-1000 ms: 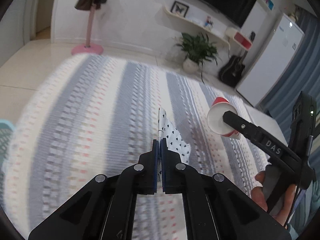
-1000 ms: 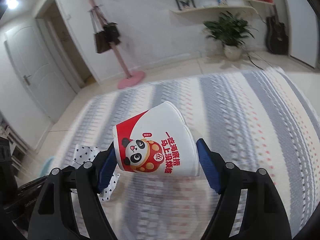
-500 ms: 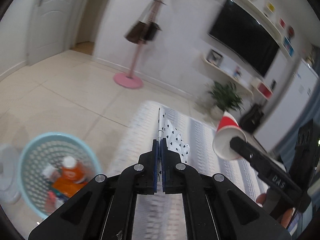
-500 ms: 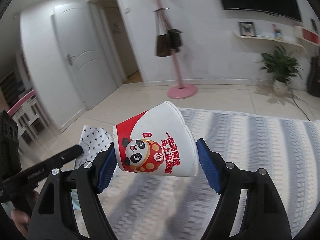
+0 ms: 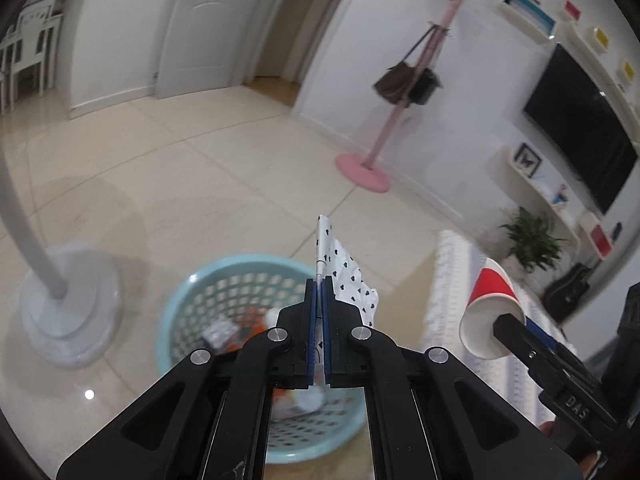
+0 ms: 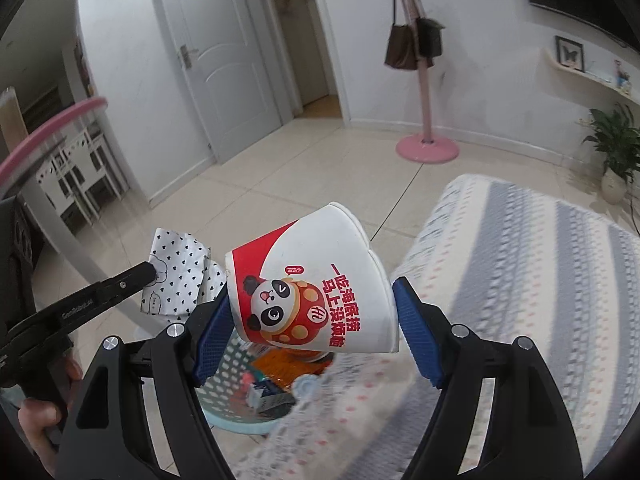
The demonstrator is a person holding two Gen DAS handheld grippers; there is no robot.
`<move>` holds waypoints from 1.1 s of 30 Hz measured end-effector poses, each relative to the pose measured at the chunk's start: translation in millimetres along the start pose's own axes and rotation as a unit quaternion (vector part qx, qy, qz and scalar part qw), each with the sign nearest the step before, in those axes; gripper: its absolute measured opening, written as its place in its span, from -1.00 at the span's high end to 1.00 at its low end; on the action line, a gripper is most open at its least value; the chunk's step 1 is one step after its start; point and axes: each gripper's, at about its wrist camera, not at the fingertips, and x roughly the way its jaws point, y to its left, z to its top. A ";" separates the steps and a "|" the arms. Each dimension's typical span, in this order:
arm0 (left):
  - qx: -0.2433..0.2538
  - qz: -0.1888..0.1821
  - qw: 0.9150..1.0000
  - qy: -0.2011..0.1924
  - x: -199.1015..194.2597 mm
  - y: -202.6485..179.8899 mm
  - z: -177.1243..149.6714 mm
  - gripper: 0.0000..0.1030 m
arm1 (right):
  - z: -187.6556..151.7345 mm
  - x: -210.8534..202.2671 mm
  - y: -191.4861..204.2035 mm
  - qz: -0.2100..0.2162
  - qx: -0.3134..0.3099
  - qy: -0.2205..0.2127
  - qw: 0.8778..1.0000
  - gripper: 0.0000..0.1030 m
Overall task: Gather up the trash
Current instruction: 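Carry dotted paper and panda cup over the wastebasket and open both tools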
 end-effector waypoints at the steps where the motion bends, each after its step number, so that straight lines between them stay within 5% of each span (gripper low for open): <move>1: -0.005 0.003 1.000 0.004 1.8 7.3 0.6 0.98 | -1.8 6.1 4.3 0.002 -0.002 0.005 1.000 -0.40; 9: -0.007 0.054 0.998 0.033 18.0 46.6 -5.0 0.98 | -21.0 56.8 37.5 0.001 -0.017 0.059 0.998 -0.41; 16: -0.014 0.054 0.997 0.062 27.0 69.9 -7.2 0.95 | -35.3 81.0 46.8 -0.004 -0.014 0.095 0.995 -0.42; 18: -0.017 0.053 0.996 0.063 26.3 72.2 -7.5 0.79 | -36.6 83.8 47.3 -0.005 -0.015 0.101 0.995 -0.43; 20: -0.020 0.052 0.997 0.062 25.3 73.5 -7.3 0.39 | -38.3 84.7 47.2 -0.005 -0.014 0.106 0.994 -0.45; 26: -0.026 0.035 0.998 0.048 15.6 69.0 -3.7 0.16 | -36.0 74.2 41.4 -0.007 -0.009 0.102 0.995 -0.45; 33: -0.019 0.017 0.999 0.022 -2.1 53.3 3.0 0.15 | -31.8 51.1 35.1 -0.006 -0.010 0.090 0.996 -0.45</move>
